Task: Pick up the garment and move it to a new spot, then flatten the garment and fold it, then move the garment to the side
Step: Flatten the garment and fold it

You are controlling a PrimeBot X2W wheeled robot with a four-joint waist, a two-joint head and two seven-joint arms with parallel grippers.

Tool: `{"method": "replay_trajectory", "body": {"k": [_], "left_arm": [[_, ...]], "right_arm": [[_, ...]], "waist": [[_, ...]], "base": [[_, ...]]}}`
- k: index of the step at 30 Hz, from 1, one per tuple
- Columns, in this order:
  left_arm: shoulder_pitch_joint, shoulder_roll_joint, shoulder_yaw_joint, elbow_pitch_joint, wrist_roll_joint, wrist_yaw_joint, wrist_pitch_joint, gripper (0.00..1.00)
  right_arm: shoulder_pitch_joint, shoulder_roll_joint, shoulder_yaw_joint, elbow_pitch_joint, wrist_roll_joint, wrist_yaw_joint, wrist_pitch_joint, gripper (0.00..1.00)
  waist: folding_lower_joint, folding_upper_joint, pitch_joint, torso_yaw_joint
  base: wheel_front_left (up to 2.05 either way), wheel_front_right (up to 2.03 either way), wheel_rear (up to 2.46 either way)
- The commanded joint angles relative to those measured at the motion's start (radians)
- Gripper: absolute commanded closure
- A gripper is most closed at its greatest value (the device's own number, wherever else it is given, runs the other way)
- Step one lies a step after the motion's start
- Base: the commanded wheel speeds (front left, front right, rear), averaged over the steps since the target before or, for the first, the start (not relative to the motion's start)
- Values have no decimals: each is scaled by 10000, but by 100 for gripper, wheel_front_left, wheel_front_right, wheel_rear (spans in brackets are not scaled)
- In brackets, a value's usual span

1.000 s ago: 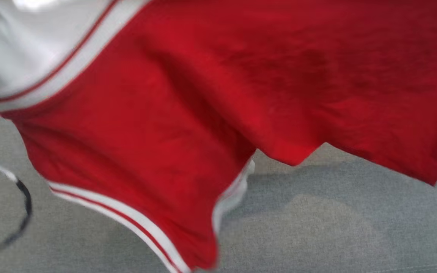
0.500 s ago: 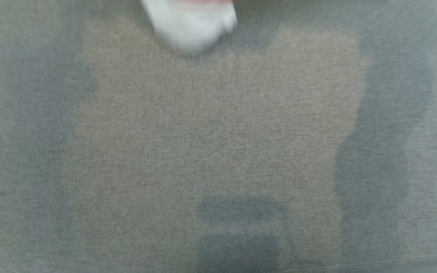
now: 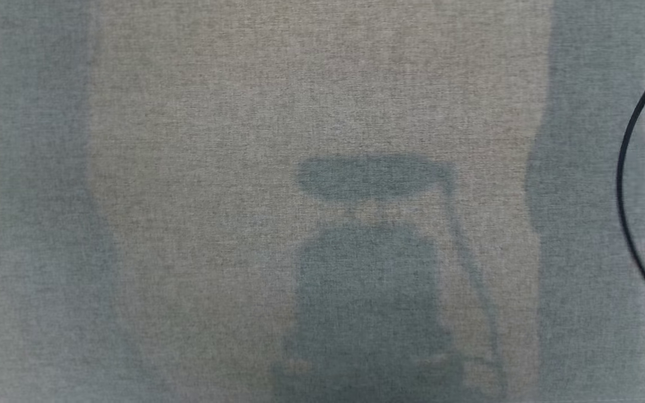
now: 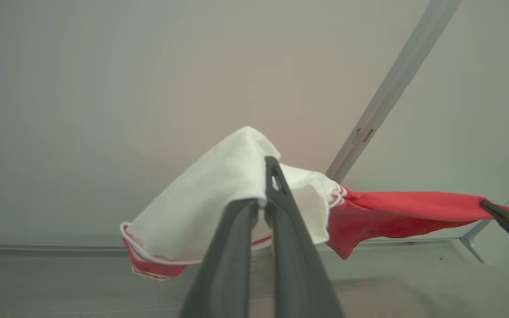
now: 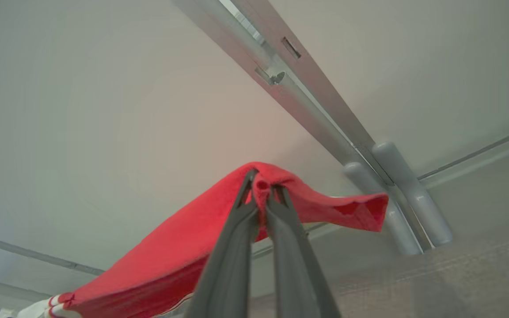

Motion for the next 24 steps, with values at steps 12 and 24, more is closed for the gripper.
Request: {"method": "replay_trajectory", "body": {"k": [12,24], "left_arm": [[5350,649,-950,-1468,-974,-107,-2315,100],[12716,1063,-1316,-4971,-1413,915,-3254,100]], "right_arm": [[5538,-235,832,-1932,1060,3,342,100],[15106,-1433,1562,-8726,1652,-15,1117,100]], "waist": [[-3,0,-1524,273],[-3,0,-4409,1131]], "base": [[0,0,0],[0,0,0]]}}
